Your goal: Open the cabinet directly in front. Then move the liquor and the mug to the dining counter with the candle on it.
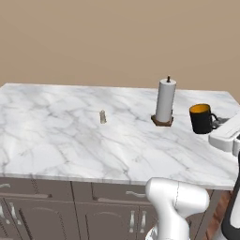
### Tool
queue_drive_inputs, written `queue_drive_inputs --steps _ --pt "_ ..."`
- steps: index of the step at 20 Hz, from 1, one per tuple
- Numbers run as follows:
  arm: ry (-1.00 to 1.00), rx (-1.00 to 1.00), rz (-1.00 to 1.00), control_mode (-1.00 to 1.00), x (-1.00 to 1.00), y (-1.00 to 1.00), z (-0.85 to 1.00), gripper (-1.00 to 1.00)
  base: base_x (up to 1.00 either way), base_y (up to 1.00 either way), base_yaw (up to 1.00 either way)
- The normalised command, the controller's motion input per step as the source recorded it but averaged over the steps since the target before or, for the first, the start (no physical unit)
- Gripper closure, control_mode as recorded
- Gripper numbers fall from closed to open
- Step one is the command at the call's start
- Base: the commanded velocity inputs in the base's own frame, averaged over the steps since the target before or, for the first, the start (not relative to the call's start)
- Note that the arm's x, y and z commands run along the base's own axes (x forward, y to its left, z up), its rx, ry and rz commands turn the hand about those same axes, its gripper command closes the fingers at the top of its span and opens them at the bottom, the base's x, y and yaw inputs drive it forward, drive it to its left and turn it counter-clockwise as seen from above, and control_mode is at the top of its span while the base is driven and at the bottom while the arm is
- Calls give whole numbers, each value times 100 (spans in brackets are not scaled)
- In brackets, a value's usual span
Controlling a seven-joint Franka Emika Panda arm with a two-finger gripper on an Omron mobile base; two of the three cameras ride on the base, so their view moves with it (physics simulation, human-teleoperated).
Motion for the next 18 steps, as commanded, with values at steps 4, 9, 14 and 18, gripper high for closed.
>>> queue_drive_inputs --steps 4,9,14,18 --pt "-16 5 0 -100 -14 -18 0 100 0 0 0" --pt "-7 6 0 -100 0 -12 0 100 0 0 0" --pt "0 6 0 -100 12 -13 -6 100 0 0 0" --pt "0 5 0 -100 2 -17 -15 100 0 0 0"
